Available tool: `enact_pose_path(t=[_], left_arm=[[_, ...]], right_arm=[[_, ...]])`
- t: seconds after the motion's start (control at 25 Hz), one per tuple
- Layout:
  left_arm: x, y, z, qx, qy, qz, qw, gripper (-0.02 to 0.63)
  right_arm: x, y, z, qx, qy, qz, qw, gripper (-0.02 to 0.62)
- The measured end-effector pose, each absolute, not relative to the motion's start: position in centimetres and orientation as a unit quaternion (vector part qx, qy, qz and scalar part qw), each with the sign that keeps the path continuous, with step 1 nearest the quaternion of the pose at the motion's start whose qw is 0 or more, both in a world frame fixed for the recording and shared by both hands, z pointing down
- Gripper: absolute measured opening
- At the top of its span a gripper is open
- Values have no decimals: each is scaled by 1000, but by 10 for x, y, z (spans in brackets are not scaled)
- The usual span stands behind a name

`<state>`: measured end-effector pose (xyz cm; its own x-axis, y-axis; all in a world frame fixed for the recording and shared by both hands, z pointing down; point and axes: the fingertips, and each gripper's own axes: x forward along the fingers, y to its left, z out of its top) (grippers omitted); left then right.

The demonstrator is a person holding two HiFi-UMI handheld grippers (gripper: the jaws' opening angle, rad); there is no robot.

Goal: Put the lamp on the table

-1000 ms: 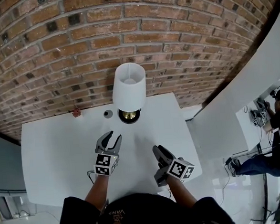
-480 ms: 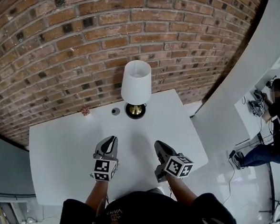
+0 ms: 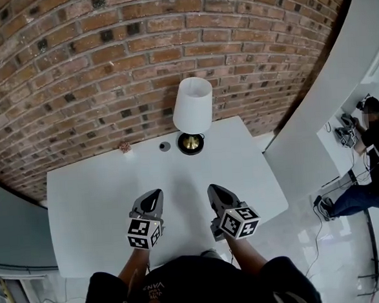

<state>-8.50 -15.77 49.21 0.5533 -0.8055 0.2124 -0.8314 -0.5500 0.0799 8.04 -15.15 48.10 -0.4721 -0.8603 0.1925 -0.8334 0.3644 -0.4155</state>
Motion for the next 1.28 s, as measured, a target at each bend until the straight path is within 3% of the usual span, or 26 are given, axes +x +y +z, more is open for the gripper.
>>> enact_pose_path(t=[0.68, 1.28], left_arm=[[-128, -103, 518, 890, -438, 104, 78, 11], [-142, -90, 534, 900, -412, 114, 84, 11]], right_arm=[[19, -114, 513, -522, 825, -213, -34, -2], [-1, -99, 522, -534, 815, -224, -26, -2]])
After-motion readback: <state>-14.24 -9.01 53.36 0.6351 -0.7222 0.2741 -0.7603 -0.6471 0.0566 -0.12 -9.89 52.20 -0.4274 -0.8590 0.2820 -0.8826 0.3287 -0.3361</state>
